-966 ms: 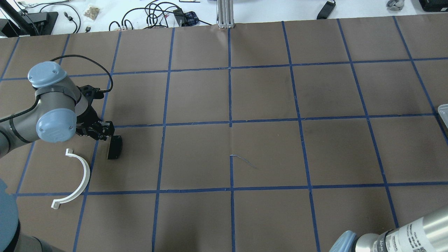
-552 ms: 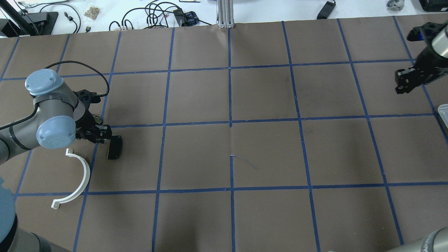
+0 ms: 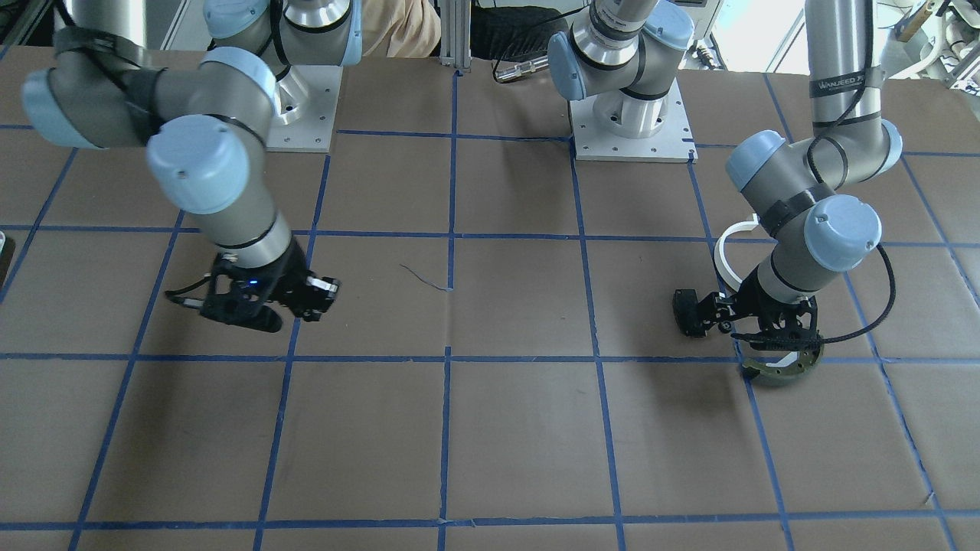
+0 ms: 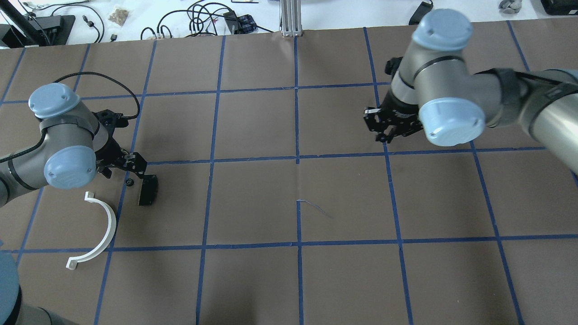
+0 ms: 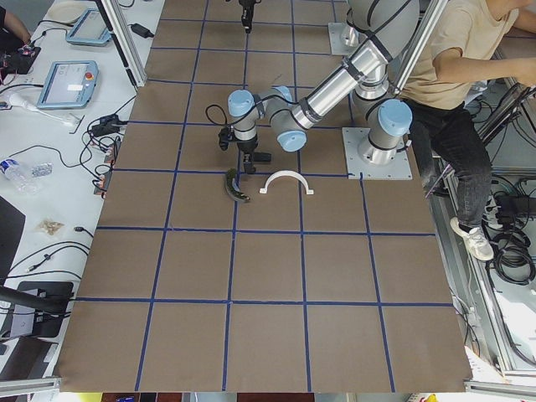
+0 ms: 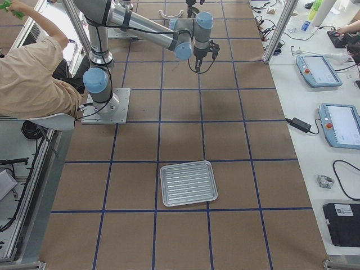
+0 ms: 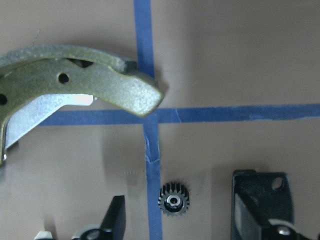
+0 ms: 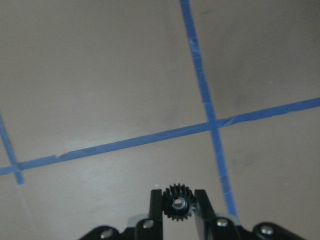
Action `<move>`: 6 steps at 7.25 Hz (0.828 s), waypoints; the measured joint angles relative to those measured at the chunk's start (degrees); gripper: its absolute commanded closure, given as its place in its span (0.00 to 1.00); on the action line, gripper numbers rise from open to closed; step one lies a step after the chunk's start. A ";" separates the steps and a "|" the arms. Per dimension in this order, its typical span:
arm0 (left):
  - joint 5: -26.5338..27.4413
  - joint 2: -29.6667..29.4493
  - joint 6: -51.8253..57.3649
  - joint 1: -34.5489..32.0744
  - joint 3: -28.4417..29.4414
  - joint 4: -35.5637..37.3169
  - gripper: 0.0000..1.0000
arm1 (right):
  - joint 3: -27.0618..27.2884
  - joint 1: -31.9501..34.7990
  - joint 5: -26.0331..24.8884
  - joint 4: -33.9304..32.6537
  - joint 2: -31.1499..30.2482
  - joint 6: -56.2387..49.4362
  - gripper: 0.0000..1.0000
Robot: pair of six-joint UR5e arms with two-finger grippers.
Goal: Place bearing gear from tray to pile
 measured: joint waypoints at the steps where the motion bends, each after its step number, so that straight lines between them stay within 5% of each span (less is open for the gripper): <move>1: -0.10 1.06 -0.30 -1.61 2.03 -1.68 0.00 | 0.20 6.69 -0.22 -4.64 2.56 9.50 0.87; 2: -0.20 1.90 -1.29 -3.90 4.28 -3.92 0.00 | 0.19 12.20 -0.42 -9.37 5.61 17.12 0.85; 4: -0.37 3.62 -6.94 -8.94 6.91 -6.86 0.00 | -0.10 18.65 -0.53 -16.17 10.36 25.30 0.22; 5: -0.79 4.68 -10.85 -11.06 7.34 -7.88 0.00 | -0.25 19.36 -0.55 -17.40 11.09 25.66 0.00; 6: -1.33 6.02 -14.16 -13.18 7.93 -9.05 0.00 | -0.34 19.14 -0.61 -17.77 11.23 25.12 0.00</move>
